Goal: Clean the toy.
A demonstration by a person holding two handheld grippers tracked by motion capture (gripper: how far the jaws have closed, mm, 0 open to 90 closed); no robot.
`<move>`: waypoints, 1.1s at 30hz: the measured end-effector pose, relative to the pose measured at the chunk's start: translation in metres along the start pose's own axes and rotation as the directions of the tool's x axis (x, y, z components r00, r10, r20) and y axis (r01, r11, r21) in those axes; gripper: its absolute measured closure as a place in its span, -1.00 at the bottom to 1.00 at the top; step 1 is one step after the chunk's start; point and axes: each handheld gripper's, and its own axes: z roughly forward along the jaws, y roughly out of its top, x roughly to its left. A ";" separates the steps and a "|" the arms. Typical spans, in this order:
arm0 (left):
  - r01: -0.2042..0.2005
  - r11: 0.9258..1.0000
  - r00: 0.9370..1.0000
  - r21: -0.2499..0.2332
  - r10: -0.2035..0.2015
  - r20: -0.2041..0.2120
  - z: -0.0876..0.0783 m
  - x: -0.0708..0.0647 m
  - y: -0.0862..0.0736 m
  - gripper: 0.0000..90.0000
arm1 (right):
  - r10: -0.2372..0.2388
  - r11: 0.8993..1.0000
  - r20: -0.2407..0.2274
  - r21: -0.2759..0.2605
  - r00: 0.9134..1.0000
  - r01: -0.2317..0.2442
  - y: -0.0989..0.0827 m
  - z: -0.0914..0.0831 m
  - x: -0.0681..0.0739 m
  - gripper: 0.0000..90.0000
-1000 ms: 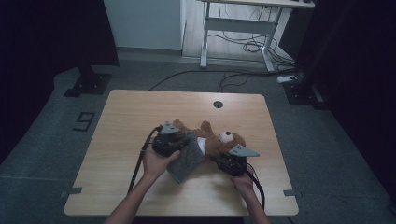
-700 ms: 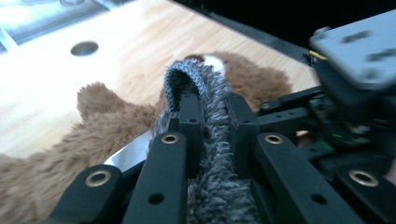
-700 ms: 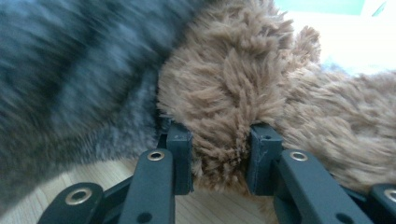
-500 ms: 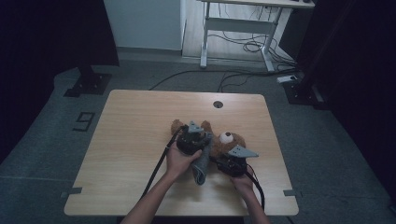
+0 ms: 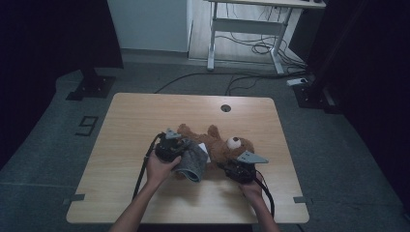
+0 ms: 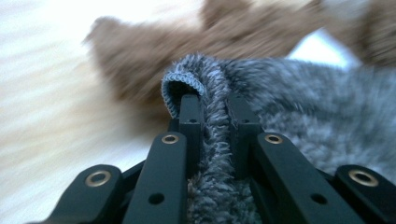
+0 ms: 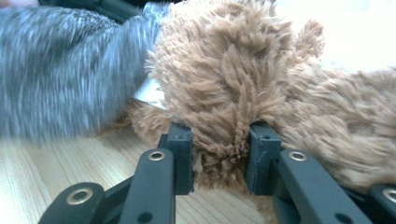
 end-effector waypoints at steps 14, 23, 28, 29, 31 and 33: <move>-0.044 0.987 0.993 -0.157 0.061 0.104 -0.042 -0.036 0.063 0.75 | 0.008 1.000 0.003 -0.004 1.000 -0.008 0.000 0.000 0.000 0.52; -0.125 0.988 0.980 -0.093 0.138 0.142 0.006 -0.081 0.090 0.75 | 0.001 1.000 -0.017 0.008 1.000 -0.001 -0.004 -0.003 0.002 0.52; -0.099 0.995 0.984 -0.010 0.100 0.149 0.041 -0.070 0.066 0.75 | -0.055 0.997 -0.046 0.044 0.997 0.057 -0.005 -0.005 0.004 0.39; -0.083 0.996 0.983 -0.020 0.085 0.160 0.041 -0.068 0.064 0.75 | -0.076 0.995 -0.052 0.056 0.996 0.078 -0.005 -0.007 0.005 0.33; -0.078 0.996 0.983 -0.032 0.082 0.166 0.039 -0.065 0.060 0.75 | -0.106 0.991 -0.071 0.070 0.992 0.111 -0.003 -0.011 0.006 0.15; -0.095 0.995 0.982 -0.030 0.098 0.164 0.037 -0.066 0.057 0.76 | -0.142 0.986 -0.071 0.076 0.987 0.147 0.000 -0.019 0.007 0.03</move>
